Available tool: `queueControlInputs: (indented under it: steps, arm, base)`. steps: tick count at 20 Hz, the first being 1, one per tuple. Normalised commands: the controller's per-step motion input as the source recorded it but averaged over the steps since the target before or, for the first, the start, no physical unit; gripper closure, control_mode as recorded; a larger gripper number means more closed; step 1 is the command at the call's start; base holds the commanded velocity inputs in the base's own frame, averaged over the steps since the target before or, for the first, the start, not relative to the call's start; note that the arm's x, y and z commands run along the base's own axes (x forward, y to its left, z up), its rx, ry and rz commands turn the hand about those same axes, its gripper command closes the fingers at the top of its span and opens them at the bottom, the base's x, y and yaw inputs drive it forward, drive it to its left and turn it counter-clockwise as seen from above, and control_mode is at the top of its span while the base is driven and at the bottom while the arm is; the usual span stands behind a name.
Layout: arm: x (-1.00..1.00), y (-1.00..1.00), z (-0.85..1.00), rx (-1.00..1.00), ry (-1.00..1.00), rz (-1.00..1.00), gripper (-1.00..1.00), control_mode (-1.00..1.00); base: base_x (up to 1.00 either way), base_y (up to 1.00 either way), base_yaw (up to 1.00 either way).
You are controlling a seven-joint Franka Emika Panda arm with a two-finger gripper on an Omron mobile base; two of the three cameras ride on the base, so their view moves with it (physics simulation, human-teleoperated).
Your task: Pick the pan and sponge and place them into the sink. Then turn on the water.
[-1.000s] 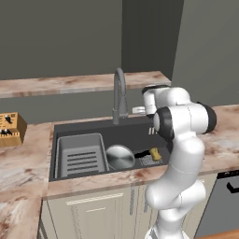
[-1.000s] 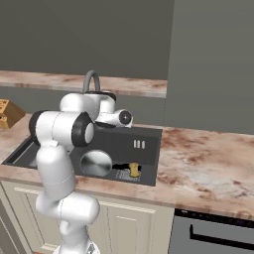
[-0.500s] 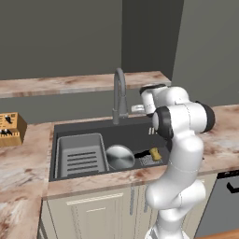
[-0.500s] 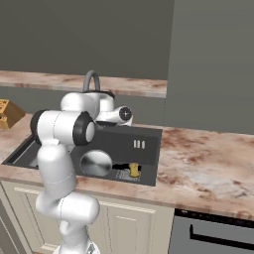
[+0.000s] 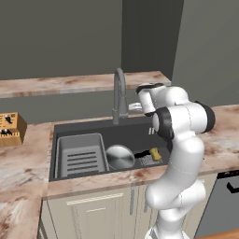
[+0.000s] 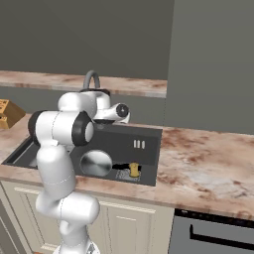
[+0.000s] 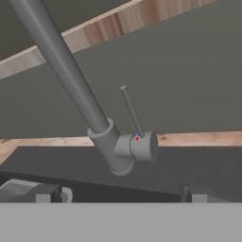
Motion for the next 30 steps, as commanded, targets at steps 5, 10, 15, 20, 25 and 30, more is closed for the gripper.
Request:
queueControlInputs:
  steps: [5, 10, 15, 20, 25, 30]
  arm:
    - [0.00, 0.20, 0.00, 0.00, 0.00, 0.00, -1.00, -1.00]
    - [0.04, 0.01, 0.00, 0.00, 0.00, 0.00, -1.00, -1.00]
    - [0.14, 0.00, 0.00, -0.02, -0.02, 0.00, -1.00, -1.00]
    - [0.28, 0.00, 0.00, -0.04, -0.03, 0.00, -1.00, -1.00]
    - [0.30, 0.00, -0.07, -0.09, -0.02, 0.00, -1.00, -1.00]
    - [0.32, 0.00, -0.19, -0.11, -0.02, 0.00, -1.00, -1.00]
  base:
    - [0.00, 0.00, 0.00]
    - [0.00, 0.00, 0.00]
    - [0.00, 0.00, 0.00]
    - [0.00, 0.00, 0.00]
    - [0.00, 0.00, 0.00]
    - [0.00, 0.00, 0.00]
